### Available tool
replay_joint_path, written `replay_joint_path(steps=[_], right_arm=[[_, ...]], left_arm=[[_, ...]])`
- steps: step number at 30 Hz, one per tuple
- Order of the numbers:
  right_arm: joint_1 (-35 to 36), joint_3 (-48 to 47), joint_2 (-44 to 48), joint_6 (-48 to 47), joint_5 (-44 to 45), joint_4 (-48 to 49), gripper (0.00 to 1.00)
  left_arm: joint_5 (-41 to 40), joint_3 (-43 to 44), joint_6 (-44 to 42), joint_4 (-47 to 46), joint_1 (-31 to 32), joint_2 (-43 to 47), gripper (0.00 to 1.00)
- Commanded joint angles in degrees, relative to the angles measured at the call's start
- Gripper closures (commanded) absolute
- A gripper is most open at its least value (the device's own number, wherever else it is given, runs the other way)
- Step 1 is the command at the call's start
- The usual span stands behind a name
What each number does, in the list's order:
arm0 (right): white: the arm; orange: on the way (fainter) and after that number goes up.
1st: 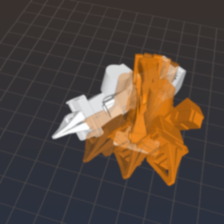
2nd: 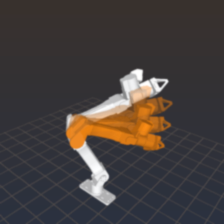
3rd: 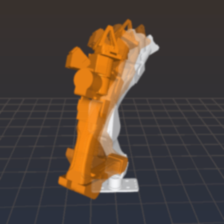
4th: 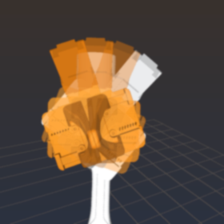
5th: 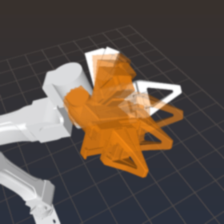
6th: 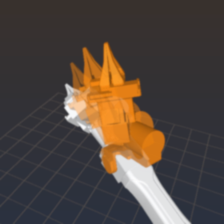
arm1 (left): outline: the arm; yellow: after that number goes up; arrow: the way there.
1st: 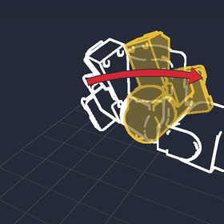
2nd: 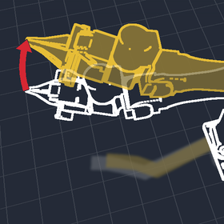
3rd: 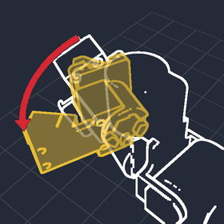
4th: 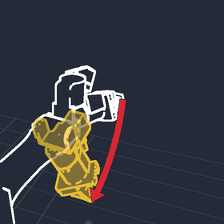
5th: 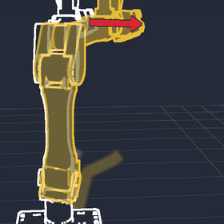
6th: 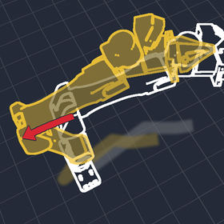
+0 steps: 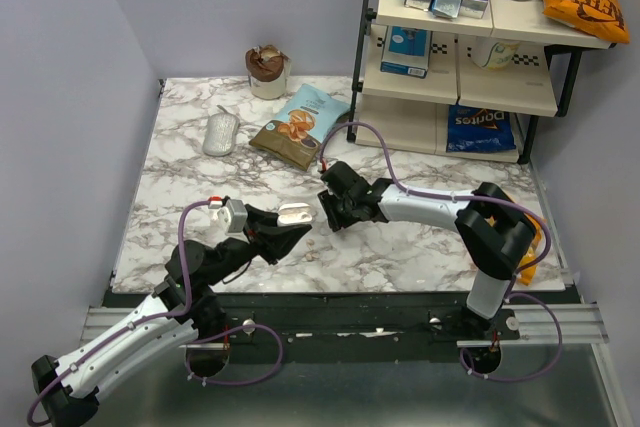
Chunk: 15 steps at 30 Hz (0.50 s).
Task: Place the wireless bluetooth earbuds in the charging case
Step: Pick up the earbud from the center of the board.
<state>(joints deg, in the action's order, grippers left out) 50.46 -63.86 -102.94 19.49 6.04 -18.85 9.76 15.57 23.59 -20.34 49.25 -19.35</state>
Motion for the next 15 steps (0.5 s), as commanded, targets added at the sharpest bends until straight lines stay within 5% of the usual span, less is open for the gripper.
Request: replay_joint_path(steps=[1,15], right_arm=[[0.0,2.1,0.3,0.7,2.6,-2.3,0.49],[-0.7,4.0,1.5,1.6,5.6,-2.9,0.59]], left_arm=[[-0.8,-0.3,-0.3,0.3,0.4,0.1,1.0],[-0.9,-0.3,-0.3,-0.1,0.4,-0.2,1.0]])
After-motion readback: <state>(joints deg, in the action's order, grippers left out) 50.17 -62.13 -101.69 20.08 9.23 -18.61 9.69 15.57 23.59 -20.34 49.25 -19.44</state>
